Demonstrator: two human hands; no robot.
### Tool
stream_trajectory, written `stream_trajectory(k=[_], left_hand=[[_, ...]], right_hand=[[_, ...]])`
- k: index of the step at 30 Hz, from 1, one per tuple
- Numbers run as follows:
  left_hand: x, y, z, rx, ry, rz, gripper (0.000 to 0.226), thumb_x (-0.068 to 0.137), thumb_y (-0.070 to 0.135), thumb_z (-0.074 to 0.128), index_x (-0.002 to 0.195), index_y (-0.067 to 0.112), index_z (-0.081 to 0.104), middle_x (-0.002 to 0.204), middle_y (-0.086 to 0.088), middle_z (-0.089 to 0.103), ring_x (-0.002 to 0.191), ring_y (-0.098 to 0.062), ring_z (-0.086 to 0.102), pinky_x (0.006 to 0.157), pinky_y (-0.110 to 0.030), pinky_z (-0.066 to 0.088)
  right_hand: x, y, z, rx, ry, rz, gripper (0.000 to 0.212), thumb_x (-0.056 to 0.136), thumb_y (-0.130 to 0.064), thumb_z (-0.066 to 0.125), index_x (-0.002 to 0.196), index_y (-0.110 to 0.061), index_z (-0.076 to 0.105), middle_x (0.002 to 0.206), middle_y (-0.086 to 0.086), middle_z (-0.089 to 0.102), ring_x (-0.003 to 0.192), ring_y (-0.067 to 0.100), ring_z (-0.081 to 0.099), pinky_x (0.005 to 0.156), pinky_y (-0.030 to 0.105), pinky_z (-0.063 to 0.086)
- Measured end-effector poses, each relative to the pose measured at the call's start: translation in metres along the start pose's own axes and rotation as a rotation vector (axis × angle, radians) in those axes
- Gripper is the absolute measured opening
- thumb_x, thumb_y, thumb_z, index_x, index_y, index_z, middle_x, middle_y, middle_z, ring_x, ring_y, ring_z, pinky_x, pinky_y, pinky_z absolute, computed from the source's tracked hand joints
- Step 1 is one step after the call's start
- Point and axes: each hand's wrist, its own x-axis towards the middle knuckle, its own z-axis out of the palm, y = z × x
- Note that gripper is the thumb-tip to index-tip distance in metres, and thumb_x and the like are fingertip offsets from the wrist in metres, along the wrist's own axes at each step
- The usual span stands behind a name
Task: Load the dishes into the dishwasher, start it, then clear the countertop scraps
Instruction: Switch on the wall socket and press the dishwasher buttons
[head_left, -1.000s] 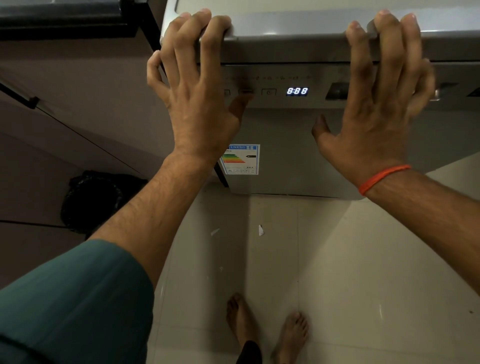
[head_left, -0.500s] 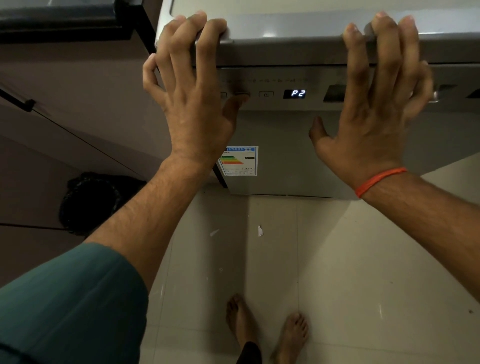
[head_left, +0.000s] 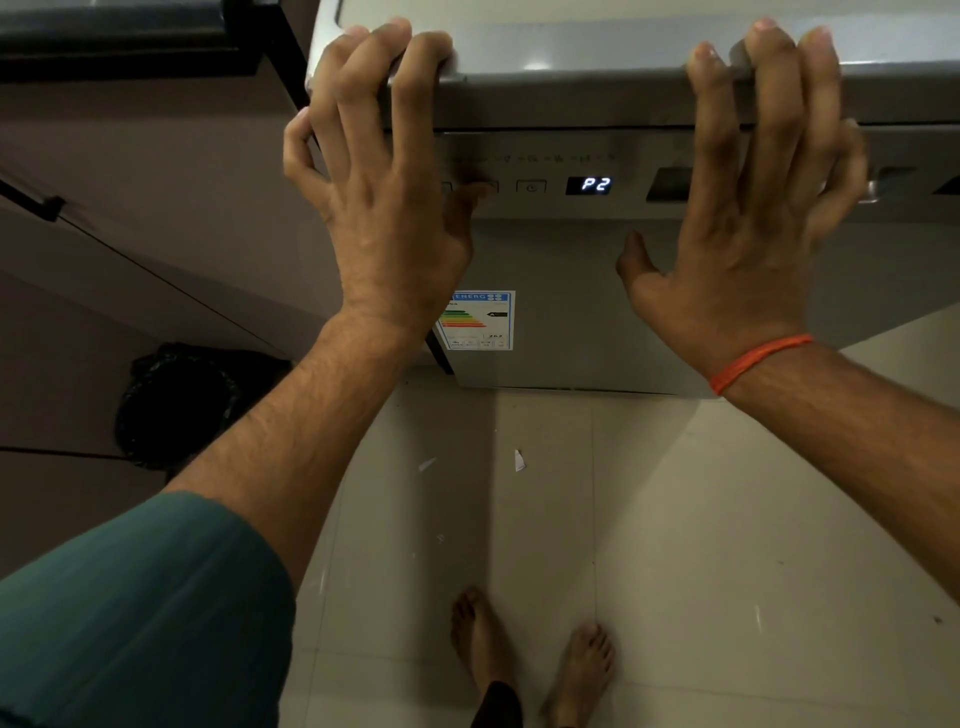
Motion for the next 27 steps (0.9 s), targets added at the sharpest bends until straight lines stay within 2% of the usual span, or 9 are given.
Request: stream_trajectory(k=[10, 18, 27], left_hand=[[-0.001, 0.007, -0.002, 0.033, 0.006, -0.013, 0.084, 0.073, 0.041, 0.076, 0.137, 0.038, 0.023, 0.146, -0.006, 0.049, 0.141, -0.019, 0.029, 0.113, -0.051, 0.031], [0.001, 0.008, -0.007, -0.008, -0.012, -0.022, 0.084, 0.072, 0.040, 0.077, 0.136, 0.040, 0.024, 0.148, -0.001, 0.046, 0.144, -0.018, 0.031, 0.114, -0.054, 0.029], [0.000, 0.007, -0.006, 0.000, -0.016, 0.000, 0.082, 0.073, 0.041, 0.072, 0.138, 0.038, 0.022, 0.149, -0.001, 0.046, 0.145, -0.021, 0.034, 0.113, -0.055, 0.030]], right_hand=[[-0.001, -0.001, -0.005, 0.015, -0.017, 0.002, 0.096, 0.081, -0.045, 0.060, 0.160, -0.025, 0.010, 0.167, 0.011, 0.013, 0.154, 0.033, 0.007, 0.119, 0.059, 0.018], [-0.001, -0.001, -0.015, 0.023, -0.030, -0.006, 0.097, 0.079, -0.040, 0.063, 0.161, -0.025, 0.013, 0.167, 0.009, 0.014, 0.155, 0.030, 0.008, 0.116, 0.060, 0.024], [-0.001, -0.001, -0.009, 0.023, -0.019, -0.001, 0.096, 0.080, -0.043, 0.062, 0.161, -0.026, 0.012, 0.167, 0.010, 0.015, 0.155, 0.031, 0.009, 0.116, 0.059, 0.024]])
